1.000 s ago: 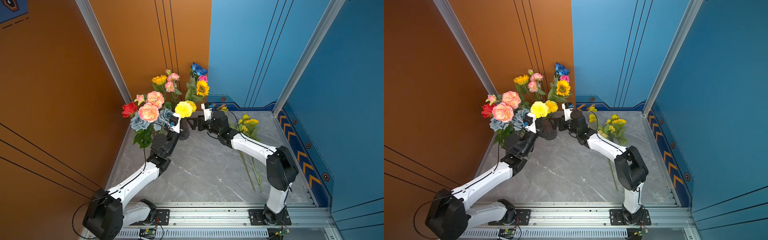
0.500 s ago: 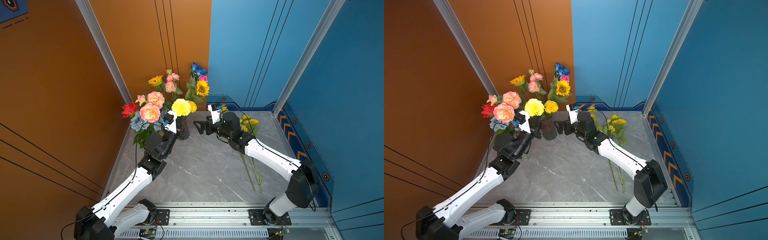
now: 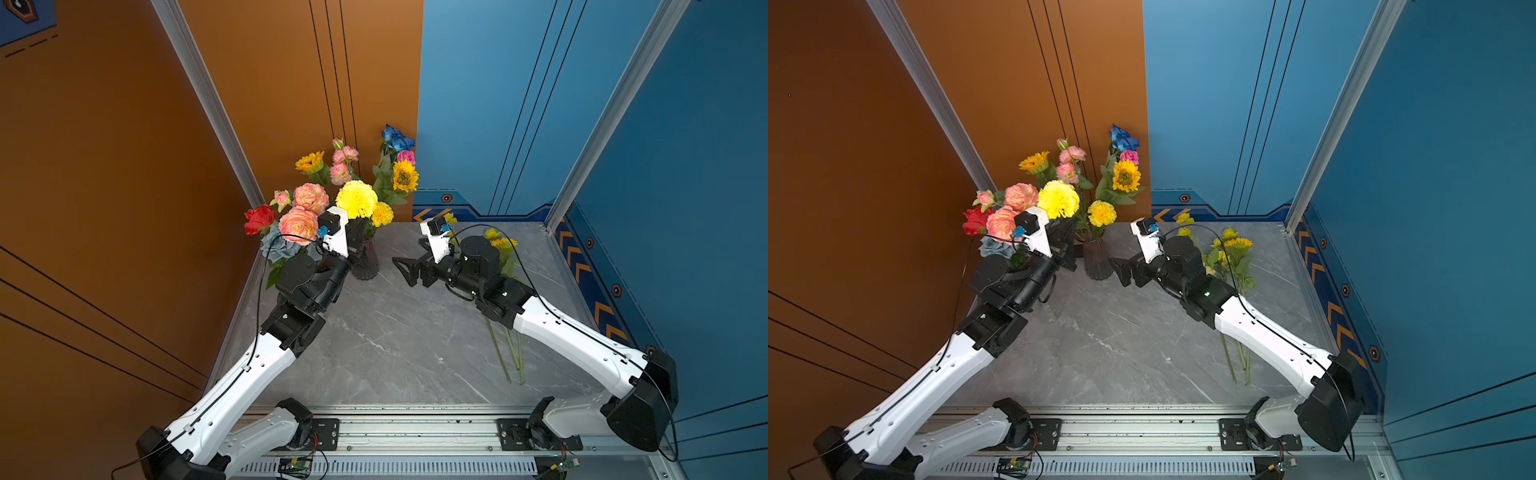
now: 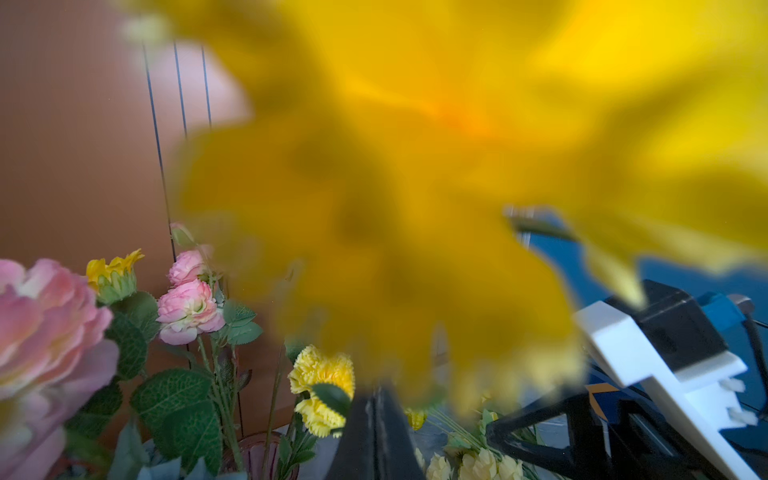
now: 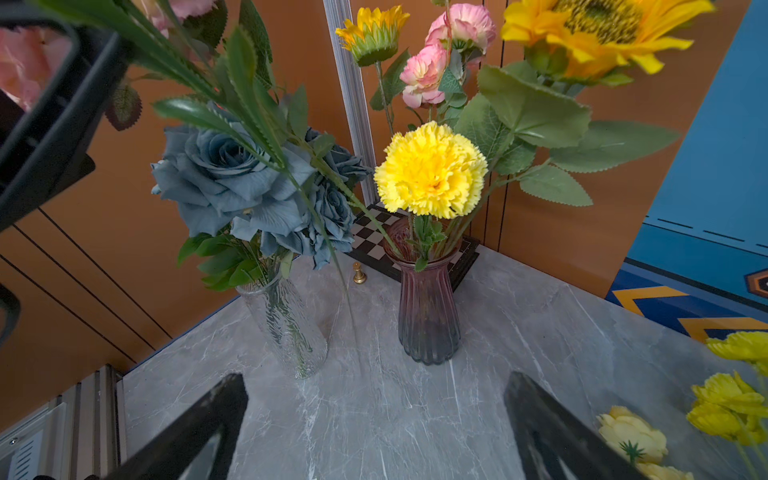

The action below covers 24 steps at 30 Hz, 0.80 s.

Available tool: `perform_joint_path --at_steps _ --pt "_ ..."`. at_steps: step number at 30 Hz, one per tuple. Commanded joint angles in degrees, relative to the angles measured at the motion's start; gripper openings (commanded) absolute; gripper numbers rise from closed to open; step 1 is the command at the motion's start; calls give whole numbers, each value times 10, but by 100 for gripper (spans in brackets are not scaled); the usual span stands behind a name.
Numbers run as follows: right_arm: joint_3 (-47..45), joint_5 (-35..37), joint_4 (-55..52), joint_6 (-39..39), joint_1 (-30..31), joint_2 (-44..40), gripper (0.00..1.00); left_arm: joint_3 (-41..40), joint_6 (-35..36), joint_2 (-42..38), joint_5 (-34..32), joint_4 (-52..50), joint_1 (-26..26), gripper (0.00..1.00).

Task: Pick out yellow flowers from the vase
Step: Pick up the flower from the vase.

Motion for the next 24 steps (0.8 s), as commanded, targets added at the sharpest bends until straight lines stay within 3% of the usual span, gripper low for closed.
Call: perform_joint_path --at_steps 1,11,24 --pt "26 19 -28 -27 8 -12 100 41 -20 -6 22 -28 -8 0" --pt "102 39 -92 -67 15 -21 99 88 -65 7 55 -77 -18 0" --pt "173 11 -143 -87 15 9 85 73 -145 -6 89 -98 -25 0"
